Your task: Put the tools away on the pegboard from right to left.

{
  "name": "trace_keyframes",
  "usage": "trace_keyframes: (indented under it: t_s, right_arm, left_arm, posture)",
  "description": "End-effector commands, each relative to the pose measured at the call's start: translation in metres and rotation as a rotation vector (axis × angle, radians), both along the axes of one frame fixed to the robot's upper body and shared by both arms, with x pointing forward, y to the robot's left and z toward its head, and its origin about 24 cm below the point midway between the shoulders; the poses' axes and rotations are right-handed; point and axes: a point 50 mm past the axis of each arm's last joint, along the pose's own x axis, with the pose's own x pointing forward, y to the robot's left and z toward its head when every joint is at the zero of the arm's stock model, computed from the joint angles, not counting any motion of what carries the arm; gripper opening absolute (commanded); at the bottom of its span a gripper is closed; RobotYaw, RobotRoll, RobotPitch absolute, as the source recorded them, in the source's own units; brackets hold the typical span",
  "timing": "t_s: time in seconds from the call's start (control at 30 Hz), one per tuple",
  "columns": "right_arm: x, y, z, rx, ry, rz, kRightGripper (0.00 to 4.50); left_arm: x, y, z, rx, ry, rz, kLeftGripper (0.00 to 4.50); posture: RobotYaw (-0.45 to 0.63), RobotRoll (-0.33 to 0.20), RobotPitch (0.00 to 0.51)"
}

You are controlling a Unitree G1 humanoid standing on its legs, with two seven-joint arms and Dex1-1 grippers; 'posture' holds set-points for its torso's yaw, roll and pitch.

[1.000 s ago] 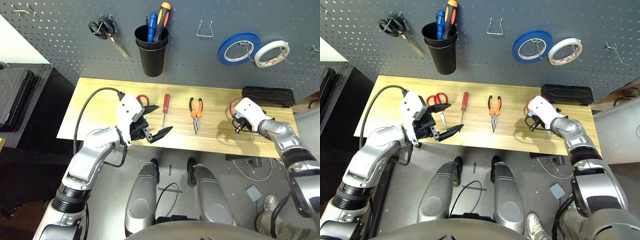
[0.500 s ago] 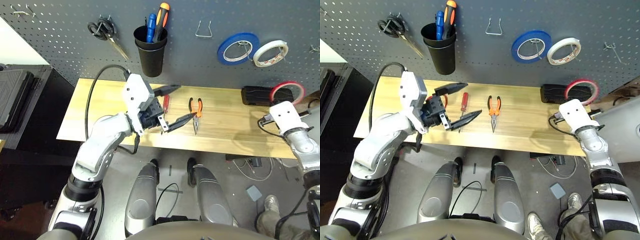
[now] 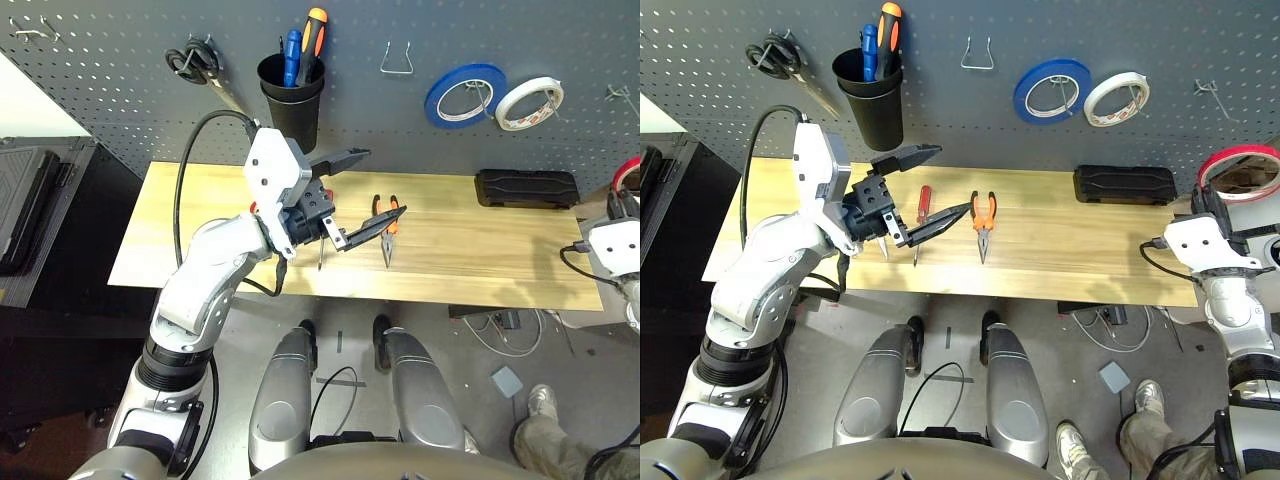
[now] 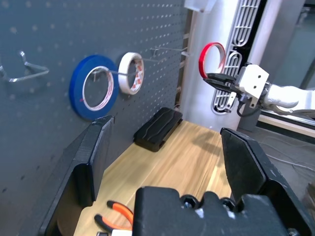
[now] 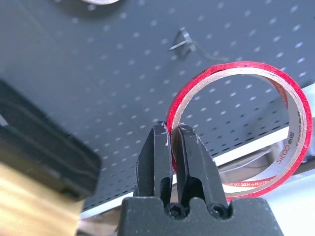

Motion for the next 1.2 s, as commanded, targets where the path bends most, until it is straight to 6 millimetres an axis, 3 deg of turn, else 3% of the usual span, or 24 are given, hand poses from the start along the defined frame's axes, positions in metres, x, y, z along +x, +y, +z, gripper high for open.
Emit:
trace_keyframes:
  t_s: [0.03,0.4,0.63,0.77,0.87,1.07,1.2]
  right_arm:
    - [0.011,0.0,0.009,-0.036,0.041,0.019,0.03]
    - [0.062,0.007,0.037,0.036,0.155,-0.029,0.03]
    - [0.093,0.024,0.054,0.085,0.21,-0.076,0.03]
    - [0.096,0.028,0.059,0.114,0.157,-0.074,1.14]
    - [0.092,0.027,0.056,0.116,0.129,-0.062,2.24]
    - [0.052,0.018,0.014,0.189,0.072,0.014,4.45]
    - [0.034,0.025,-0.014,0.245,0.128,0.102,4.48]
  left_arm:
    - [0.001,-0.003,0.001,-0.008,-0.002,-0.023,4.5]
    - [0.006,-0.004,-0.002,0.016,-0.011,-0.012,4.5]
    - [0.009,-0.002,-0.006,0.034,-0.009,0.005,4.5]
    - [0.01,0.0,-0.007,0.041,-0.009,0.019,4.5]
    - [0.01,0.001,-0.008,0.045,-0.005,0.029,4.5]
    - [0.009,0.006,-0.019,0.086,0.034,0.049,4.5]
    - [0.013,0.011,-0.027,0.157,0.048,0.072,4.5]
  posture:
    - [0.15,0.0,0.271]
    - [0.14,0.0,0.268]
    - [0.14,0.0,0.267]
    - [0.15,0.0,0.27]
    - [0.16,0.0,0.275]
    - [0.16,0.0,0.282]
    - [0.15,0.0,0.285]
